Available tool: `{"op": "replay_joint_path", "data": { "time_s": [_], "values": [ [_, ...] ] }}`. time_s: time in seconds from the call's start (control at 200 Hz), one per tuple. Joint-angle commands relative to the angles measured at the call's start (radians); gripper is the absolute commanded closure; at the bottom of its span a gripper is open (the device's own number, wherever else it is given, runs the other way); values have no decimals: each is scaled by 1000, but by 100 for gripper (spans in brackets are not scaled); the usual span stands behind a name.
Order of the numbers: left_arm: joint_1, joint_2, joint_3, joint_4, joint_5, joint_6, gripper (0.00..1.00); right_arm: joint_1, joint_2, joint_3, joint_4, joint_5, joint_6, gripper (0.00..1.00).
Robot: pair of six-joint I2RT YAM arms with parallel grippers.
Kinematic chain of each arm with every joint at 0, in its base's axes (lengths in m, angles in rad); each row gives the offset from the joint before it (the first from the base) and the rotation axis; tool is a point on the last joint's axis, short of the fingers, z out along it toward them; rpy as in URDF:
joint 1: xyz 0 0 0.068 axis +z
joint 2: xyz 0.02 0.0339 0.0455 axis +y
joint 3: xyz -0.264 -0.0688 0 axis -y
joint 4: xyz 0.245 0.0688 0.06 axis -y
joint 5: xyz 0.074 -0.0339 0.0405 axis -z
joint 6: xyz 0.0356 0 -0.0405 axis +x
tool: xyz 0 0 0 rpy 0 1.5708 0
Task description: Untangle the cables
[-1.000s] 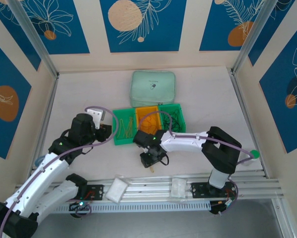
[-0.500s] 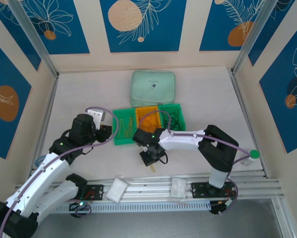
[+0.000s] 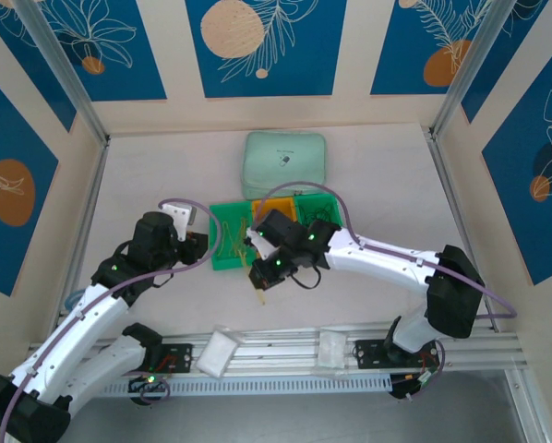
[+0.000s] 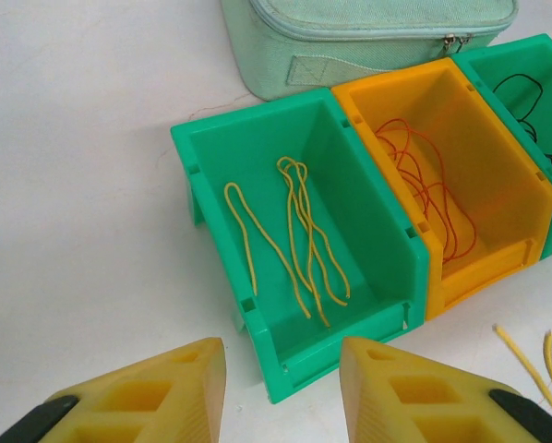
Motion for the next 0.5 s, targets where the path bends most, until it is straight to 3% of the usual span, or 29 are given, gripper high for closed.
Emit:
{"op": "replay_joint_path", "data": {
  "time_s": [0.0, 0.18, 0.41, 0.495],
  "values": [
    [8, -16, 29, 17, 8, -18, 63, -42, 45, 67, 81, -61, -8, 99],
    [8, -35, 47, 16, 12, -26, 63, -79, 203, 226, 111, -9, -11, 98],
    [8, -57, 51, 10, 5, -20, 63, -95, 422, 408, 61, 203, -8, 98],
    [8, -55, 49, 7, 5, -14, 63, -102, 475, 438, 68, 227, 4, 98]
  ]
}}
